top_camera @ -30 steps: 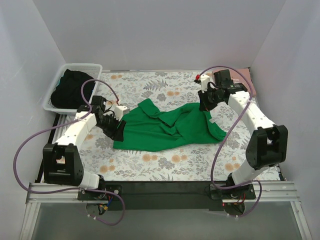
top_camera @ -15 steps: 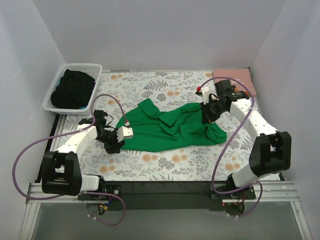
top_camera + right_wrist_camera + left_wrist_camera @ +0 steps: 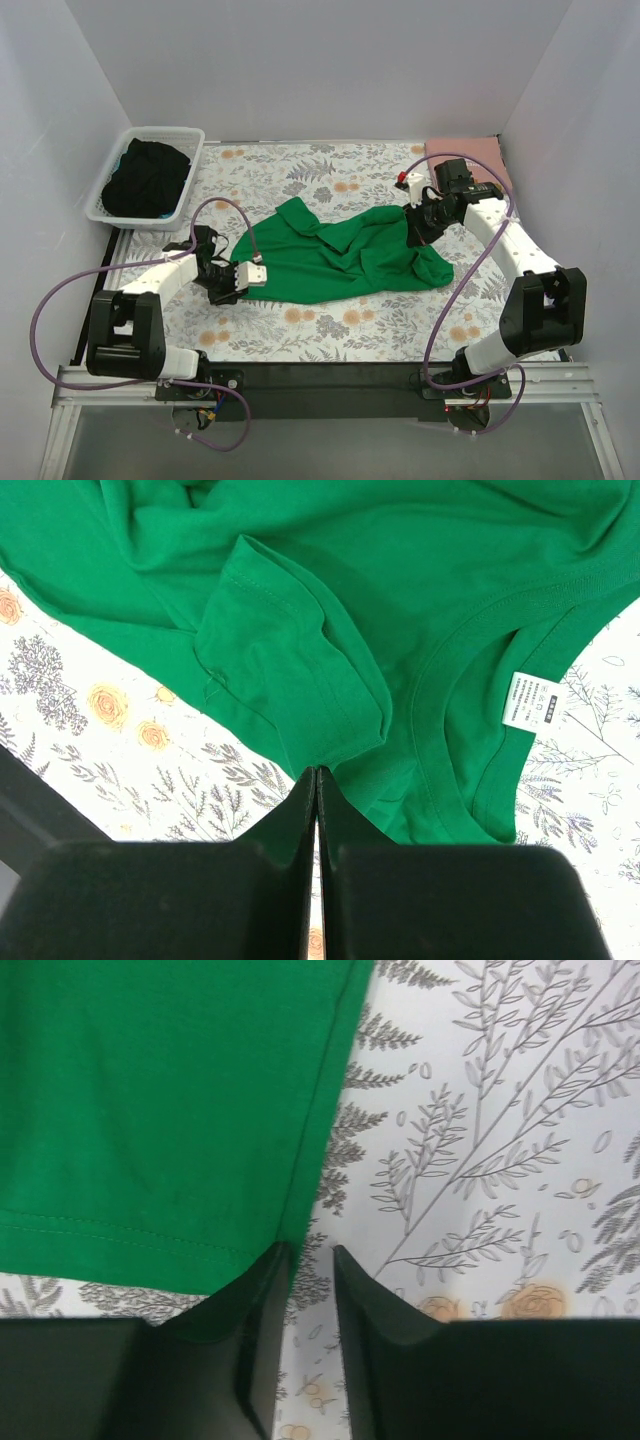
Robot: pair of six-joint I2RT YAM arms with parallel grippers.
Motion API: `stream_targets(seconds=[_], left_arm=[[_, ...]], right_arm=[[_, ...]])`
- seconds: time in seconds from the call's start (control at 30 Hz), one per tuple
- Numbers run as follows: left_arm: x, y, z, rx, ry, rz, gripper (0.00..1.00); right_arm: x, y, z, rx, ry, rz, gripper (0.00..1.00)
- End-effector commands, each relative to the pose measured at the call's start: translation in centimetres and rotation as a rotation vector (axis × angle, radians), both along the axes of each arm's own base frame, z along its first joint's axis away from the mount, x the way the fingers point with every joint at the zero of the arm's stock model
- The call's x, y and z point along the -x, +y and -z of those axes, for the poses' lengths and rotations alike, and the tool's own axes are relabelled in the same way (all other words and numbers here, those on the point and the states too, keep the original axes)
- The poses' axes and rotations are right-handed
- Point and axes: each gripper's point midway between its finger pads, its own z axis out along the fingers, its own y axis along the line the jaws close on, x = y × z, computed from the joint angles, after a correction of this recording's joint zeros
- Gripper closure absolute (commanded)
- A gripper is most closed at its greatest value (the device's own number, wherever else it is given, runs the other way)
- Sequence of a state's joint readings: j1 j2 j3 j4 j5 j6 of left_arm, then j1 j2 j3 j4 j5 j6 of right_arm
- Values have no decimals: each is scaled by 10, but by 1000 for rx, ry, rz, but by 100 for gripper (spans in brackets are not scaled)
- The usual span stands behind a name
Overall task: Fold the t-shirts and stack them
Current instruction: Flatten the tshirt out
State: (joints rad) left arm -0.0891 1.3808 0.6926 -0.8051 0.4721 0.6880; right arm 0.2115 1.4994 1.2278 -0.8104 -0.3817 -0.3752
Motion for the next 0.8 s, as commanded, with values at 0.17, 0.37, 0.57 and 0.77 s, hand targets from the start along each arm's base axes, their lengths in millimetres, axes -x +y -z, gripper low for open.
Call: stream_targets(seconds=[0.17, 0.37, 0.57, 0.77], left_arm=[[0, 3, 9, -13, -10, -9, 99], [-21, -18, -26, 103, 57, -187, 100], [-33, -27, -49, 158, 42, -219, 100], [-32, -22, -51, 122, 56, -206, 100]], right_arm=[[-6, 1, -25, -29, -65, -10, 99], [-19, -2, -47, -39, -126, 9, 99], [-35, -11, -65, -40, -176, 31, 99], [-34, -10, -65, -50, -168, 26, 99]])
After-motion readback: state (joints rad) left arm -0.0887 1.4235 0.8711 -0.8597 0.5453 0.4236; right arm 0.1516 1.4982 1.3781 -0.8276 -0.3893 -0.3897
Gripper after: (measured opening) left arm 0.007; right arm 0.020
